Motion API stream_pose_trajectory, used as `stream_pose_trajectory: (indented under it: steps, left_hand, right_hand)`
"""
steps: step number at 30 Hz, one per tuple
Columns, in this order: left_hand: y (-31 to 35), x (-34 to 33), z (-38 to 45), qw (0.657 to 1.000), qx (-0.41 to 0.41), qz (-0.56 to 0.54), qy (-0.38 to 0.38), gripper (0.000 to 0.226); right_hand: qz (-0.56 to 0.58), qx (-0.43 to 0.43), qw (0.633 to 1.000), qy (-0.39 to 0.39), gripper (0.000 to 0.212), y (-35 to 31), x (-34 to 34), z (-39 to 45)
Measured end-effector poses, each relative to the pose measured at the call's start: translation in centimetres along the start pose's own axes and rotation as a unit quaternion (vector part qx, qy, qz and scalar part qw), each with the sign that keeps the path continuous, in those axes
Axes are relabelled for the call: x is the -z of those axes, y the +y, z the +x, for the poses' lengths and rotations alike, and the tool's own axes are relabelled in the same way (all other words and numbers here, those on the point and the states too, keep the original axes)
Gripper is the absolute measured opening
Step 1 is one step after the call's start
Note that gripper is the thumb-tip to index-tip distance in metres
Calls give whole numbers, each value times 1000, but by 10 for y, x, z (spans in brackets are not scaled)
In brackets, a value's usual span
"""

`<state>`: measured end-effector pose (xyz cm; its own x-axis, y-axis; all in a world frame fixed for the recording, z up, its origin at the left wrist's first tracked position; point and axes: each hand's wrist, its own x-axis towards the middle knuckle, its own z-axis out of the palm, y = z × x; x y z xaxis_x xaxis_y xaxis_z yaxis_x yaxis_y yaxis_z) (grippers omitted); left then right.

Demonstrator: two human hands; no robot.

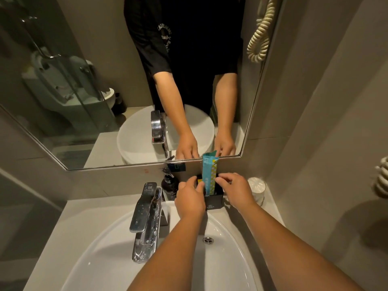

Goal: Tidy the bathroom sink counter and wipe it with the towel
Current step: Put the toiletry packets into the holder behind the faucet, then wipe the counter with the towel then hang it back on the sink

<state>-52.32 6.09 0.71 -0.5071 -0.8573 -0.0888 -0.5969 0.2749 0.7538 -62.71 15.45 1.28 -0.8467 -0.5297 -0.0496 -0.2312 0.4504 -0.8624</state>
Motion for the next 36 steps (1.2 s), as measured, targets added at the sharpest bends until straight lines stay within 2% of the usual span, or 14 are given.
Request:
stream_pose_trajectory:
  steps: [3, 5, 8, 10, 13, 16, 21, 24, 29, 36]
  left_hand:
    - [4, 14, -25, 997, -36, 74, 6, 48]
    - [4, 27, -49, 990, -91, 107, -7, 48]
    - [-8, 44, -86, 964, -200, 172, -44, 46]
    - [-23, 54, -110, 941, -232, 235, -77, 53]
    - [-49, 68, -141, 919, -238, 297, -101, 64]
    - [-74, 86, -168, 912, -246, 316, -93, 65]
    - [-107, 125, -202, 910, -251, 325, -54, 61]
    - [-124, 146, -224, 916, -245, 314, -37, 56]
    - [-160, 188, -273, 905, -250, 342, -40, 65]
    - [-193, 235, -345, 897, -262, 348, -77, 62]
  right_hand:
    - [-53, 10, 998, 8, 29, -8, 23, -25]
    - [-88, 23, 996, 5, 31, -11, 38, -49]
    - [-191, 78, 978, -30, 40, -8, 51, -91]
    - [-266, 107, 956, -68, 47, -2, 52, -118]
    - [-332, 128, 928, -111, 57, 3, 46, -153]
    - [-366, 144, 908, -144, 62, 4, 35, -184]
    - [-348, 188, 909, -128, 63, -5, 17, -240]
    - [-354, 176, 909, -133, 64, -14, 6, -276]
    - [-367, 164, 905, -141, 66, -28, -15, -348]
    - [-400, 213, 878, -155, 64, -41, -23, -428]
